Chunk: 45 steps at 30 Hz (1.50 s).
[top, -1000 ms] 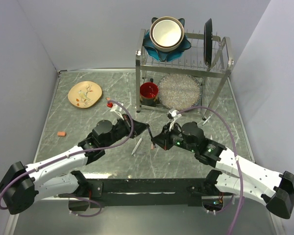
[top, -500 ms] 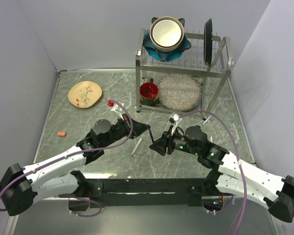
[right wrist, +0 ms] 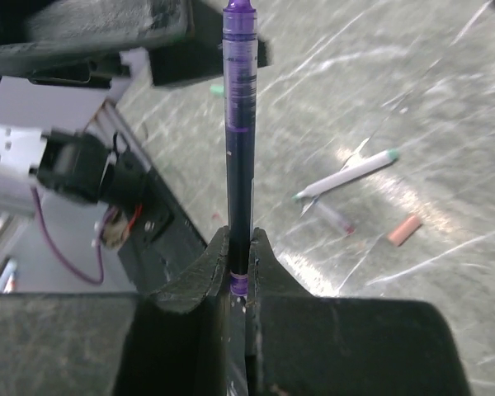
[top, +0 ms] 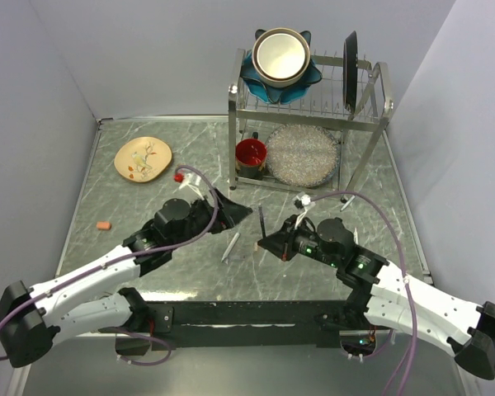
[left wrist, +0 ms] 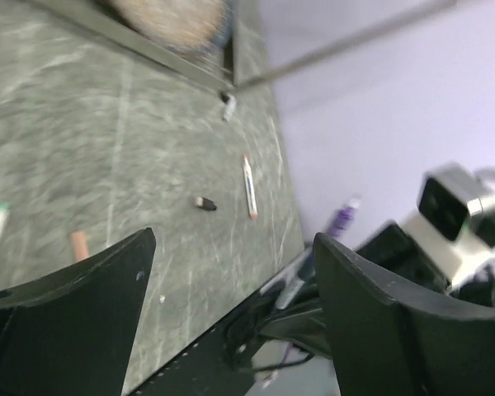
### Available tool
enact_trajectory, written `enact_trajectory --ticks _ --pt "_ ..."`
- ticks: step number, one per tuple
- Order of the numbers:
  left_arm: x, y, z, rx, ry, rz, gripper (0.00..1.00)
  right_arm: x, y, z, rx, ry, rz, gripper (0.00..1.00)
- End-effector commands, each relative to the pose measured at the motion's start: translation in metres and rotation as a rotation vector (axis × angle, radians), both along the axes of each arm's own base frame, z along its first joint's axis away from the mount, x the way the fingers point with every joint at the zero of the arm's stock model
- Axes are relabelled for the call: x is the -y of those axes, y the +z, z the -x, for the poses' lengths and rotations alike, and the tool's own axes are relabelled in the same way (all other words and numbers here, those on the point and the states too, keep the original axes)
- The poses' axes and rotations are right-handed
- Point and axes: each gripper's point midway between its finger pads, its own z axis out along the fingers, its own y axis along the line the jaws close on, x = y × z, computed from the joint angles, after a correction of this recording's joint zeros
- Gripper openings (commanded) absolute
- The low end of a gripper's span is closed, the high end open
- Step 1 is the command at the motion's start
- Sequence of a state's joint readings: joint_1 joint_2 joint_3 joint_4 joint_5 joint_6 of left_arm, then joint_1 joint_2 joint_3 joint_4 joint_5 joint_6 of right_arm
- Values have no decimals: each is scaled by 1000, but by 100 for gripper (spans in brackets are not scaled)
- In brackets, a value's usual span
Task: Insert the pens into the pen caps
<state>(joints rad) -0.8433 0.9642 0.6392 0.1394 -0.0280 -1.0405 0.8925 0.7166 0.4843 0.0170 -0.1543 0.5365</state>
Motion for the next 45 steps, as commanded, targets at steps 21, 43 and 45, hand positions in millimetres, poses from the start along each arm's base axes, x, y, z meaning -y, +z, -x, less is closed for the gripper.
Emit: enact_trajectory --ticks 21,43,45 --pt "-38 -122 16 -1056 671 44 50 41 16 -15 73 -218 -42 0" --pt "-17 -196 25 -1218 848 -86 44 67 16 -10 113 -278 -39 0" --pt "-17 -197 23 -1215 863 -101 44 67 15 -10 112 -279 -36 0"
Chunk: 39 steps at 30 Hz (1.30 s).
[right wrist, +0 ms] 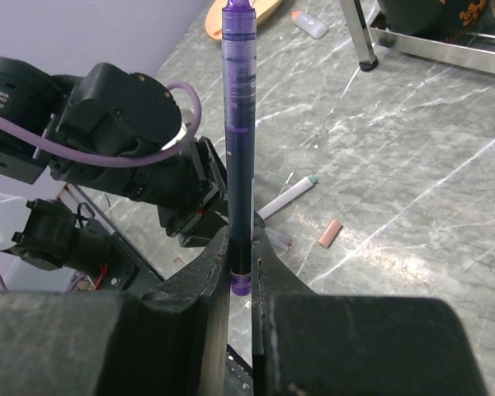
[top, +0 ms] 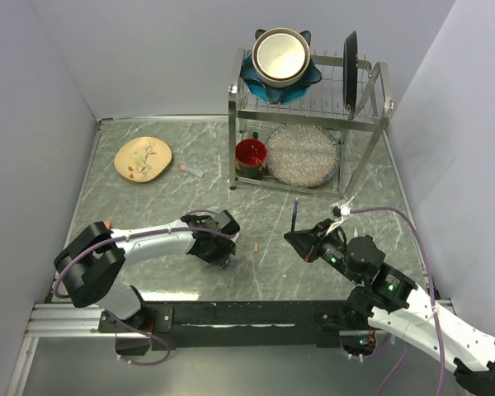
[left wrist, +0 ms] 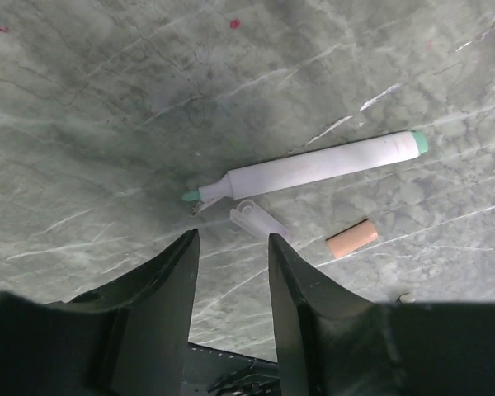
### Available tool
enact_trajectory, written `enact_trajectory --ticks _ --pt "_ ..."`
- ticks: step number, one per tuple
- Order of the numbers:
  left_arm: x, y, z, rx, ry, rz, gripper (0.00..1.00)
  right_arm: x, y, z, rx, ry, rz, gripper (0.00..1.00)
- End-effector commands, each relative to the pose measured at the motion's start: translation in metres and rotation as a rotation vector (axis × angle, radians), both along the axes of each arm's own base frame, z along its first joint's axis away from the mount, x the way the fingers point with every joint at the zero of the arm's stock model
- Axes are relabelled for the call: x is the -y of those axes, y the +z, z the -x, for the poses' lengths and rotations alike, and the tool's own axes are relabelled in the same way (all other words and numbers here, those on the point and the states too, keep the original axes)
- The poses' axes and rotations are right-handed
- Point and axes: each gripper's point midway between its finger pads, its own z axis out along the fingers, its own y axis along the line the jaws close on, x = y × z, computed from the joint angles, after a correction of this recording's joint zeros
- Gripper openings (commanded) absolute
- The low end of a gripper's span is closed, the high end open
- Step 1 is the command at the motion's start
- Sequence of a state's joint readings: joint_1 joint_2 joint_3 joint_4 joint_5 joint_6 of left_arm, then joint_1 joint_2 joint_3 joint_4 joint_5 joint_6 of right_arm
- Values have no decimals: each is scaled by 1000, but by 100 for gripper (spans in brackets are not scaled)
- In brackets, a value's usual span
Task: Insert the pens into the pen caps
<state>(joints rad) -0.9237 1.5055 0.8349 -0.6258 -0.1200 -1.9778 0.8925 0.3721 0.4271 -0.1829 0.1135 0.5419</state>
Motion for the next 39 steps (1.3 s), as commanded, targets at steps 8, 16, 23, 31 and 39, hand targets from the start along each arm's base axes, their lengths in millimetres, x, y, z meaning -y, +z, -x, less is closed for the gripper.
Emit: enact_trajectory --ticks 8,16,23,31,39 --pt "19 14 -27 -24 299 59 46 5 0 -3 24 -22 11 0" --pt "16 7 -22 -79 298 -15 44 10 -1 -3 30 -39 28 0" --pt "17 -4 -21 -103 294 -53 43 13 4 -3 37 -46 27 0" --pt "19 -17 -19 -134 266 -84 36 12 4 -3 37 -42 34 0" --pt "8 -24 -8 -150 214 -115 12 12 6 -2 41 -37 30 0"
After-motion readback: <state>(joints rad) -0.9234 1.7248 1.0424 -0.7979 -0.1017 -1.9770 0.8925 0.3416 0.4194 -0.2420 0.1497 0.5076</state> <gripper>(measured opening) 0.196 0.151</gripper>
